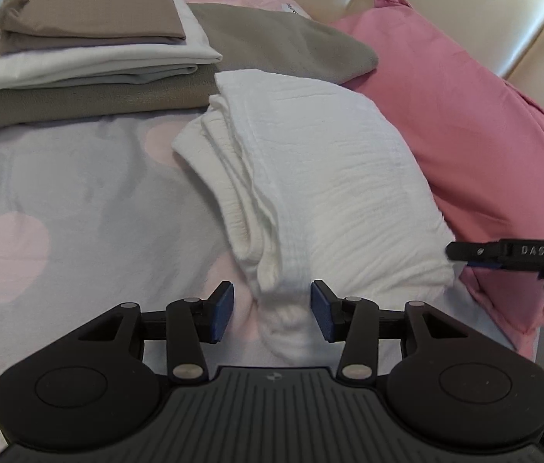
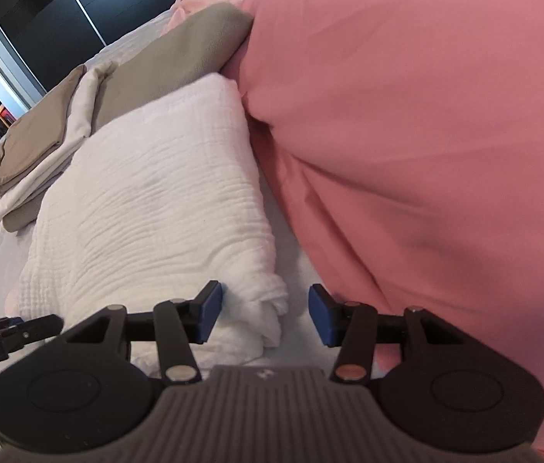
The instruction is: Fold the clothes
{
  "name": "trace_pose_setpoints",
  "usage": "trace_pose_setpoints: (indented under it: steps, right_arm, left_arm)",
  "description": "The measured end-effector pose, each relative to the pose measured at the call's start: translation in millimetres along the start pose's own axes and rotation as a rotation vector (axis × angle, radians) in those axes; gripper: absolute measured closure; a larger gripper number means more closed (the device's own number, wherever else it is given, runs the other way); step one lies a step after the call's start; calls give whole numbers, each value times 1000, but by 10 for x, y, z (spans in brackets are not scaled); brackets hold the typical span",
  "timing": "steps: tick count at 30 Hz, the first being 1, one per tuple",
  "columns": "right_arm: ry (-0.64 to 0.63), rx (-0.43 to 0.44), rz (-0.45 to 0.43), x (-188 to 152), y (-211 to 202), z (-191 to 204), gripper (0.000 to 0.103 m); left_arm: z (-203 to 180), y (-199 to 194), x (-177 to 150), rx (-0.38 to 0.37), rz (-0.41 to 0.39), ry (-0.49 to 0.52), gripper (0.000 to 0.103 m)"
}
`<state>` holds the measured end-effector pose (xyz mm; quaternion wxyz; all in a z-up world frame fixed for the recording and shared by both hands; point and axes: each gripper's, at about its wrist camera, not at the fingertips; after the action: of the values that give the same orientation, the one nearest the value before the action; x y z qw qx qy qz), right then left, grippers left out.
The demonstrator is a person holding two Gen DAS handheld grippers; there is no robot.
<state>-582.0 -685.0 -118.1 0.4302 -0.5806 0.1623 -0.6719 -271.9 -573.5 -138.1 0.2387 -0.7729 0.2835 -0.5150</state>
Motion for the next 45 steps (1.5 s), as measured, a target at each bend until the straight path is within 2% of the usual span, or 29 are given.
trace_pose_setpoints:
  steps: [5, 8, 12, 15, 23, 27, 32, 37, 39, 45]
  right_arm:
    - [-36, -36, -4, -67, -198, 98, 50]
    - [-80, -53, -4, -136, -313, 222, 50]
    - [-108, -48, -37, -277, -531, 398, 41]
    - [-156, -49, -39, -398, -674, 530, 40]
    - [-193, -54, -78, -573, -990, 785, 40]
    - [-185, -73, -90, -690, -1102, 975, 36]
    - [-196, -99, -120, -931, -1208, 1271, 34]
    - [-157, -102, -140, -1108, -1285, 1429, 33]
    - [-149, -93, -150, -1161, -1313, 1484, 29]
    - [-194, -109, -154, -1259, -1295, 1600, 26]
  left_arm:
    - [-70, -231, -59, 70, 17, 51, 62]
    - [-137, -370, -96, 85, 21, 61, 61]
    - [-244, -531, -161, 112, 19, 79, 61]
    - [-314, -649, -205, 121, 7, 79, 61]
    - [-449, -957, -324, 138, -36, 92, 55]
    - [-474, -1097, -381, 151, -58, 91, 53]
    - [-504, -1227, -452, 193, -96, 139, 47]
    - [-524, -1268, -503, 210, -111, 177, 43]
    - [-512, -1278, -512, 202, -109, 170, 42]
    - [-473, -1291, -542, 194, -106, 155, 34]
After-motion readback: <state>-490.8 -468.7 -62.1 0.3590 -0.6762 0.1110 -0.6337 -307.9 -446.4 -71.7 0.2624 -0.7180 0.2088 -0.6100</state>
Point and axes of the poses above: each gripper's, at about its wrist camera, not at the fingertips, and y roughly the way its jaws point, z to its left, x to its top, and after that the axes turned 8 degrees about -z, right-handed
